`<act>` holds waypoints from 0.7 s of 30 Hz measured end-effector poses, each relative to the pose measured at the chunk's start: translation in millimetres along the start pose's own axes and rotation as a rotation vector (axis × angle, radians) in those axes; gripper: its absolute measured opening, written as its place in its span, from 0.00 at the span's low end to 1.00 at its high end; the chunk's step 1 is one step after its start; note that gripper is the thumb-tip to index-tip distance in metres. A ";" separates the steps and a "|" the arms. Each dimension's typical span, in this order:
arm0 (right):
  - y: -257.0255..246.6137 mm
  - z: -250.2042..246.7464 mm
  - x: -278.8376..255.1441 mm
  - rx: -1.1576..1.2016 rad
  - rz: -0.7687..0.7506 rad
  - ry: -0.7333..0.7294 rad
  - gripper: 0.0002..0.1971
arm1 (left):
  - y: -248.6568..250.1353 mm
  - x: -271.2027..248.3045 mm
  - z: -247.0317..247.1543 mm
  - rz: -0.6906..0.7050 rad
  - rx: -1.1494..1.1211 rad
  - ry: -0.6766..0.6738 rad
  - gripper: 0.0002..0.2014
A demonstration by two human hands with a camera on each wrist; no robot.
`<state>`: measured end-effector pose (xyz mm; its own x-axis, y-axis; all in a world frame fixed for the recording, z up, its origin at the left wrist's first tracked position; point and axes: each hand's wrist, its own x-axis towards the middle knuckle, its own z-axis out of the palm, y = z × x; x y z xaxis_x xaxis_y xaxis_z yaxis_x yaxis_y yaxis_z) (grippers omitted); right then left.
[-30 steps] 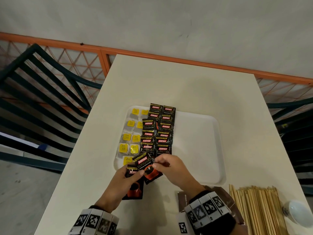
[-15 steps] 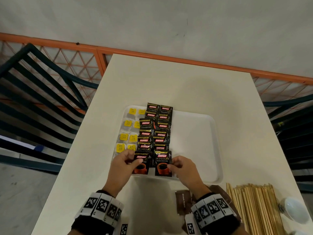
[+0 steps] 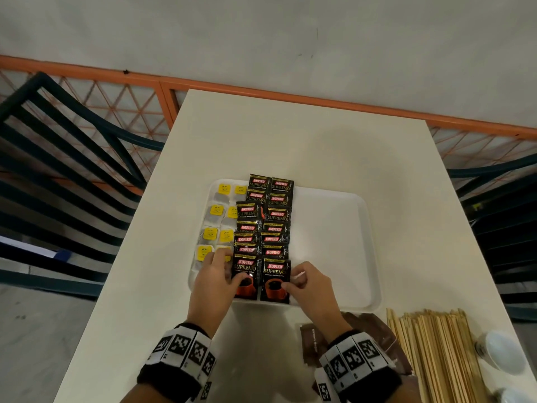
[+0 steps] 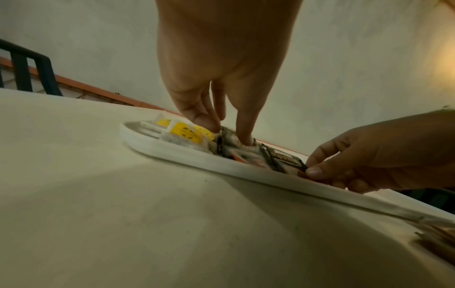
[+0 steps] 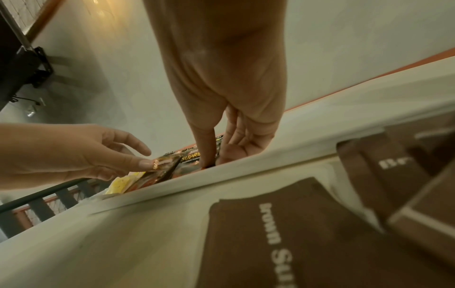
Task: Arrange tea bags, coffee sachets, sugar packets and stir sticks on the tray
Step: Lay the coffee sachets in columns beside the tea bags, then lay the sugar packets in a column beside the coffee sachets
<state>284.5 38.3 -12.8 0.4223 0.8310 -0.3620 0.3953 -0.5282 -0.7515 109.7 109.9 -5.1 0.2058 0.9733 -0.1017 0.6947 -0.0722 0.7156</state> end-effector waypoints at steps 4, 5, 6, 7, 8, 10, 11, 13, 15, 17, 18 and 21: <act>-1.8 -0.8 -3.7 -0.024 -0.007 0.022 0.11 | -3.7 -1.7 -0.3 0.050 0.074 0.020 0.19; -1.8 -2.1 -5.6 -0.037 -0.013 0.027 0.11 | -3.7 -2.8 -1.2 0.069 0.073 0.009 0.17; -1.6 -4.0 -8.2 -0.058 -0.025 0.030 0.09 | -3.6 -4.2 -2.3 0.093 0.060 -0.005 0.14; -1.5 -6.4 -11.5 -0.085 -0.036 0.031 0.07 | -3.8 -5.9 -2.8 0.128 0.038 -0.021 0.12; -1.1 -9.6 -15.5 -0.117 -0.047 0.032 0.06 | -4.2 -8.1 -2.6 0.173 0.015 -0.044 0.10; 0.9 -17.1 -26.1 -0.171 -0.063 0.052 0.03 | -5.1 -14.4 -0.1 0.296 -0.014 -0.123 0.08; 2.5 -21.0 -32.6 -0.185 -0.067 0.063 0.02 | -5.7 -18.1 2.2 0.342 -0.022 -0.185 0.07; 9.1 -30.1 -48.3 -0.200 -0.060 0.072 0.01 | -5.5 -25.7 6.1 0.369 -0.042 -0.346 0.05; 18.5 -41.4 -66.5 -0.209 -0.043 0.068 0.01 | -6.6 -30.8 10.6 0.407 -0.023 -0.503 0.05; 30.9 -57.9 -83.4 -0.224 -0.049 0.093 0.03 | -6.5 -33.4 15.6 0.440 0.018 -0.615 0.05; 37.3 -67.1 -92.2 -0.253 -0.050 0.104 0.04 | -4.6 -35.0 17.9 0.442 0.035 -0.660 0.06; 57.1 -92.0 -117.5 -0.328 -0.005 0.132 0.07 | 8.0 -40.2 26.0 0.479 0.069 -0.728 0.07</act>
<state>332.5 -105.6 37.6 0.5131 0.8155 -0.2678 0.6298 -0.5697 -0.5280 124.9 64.5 -13.2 0.8588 0.4559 -0.2337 0.4564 -0.4735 0.7533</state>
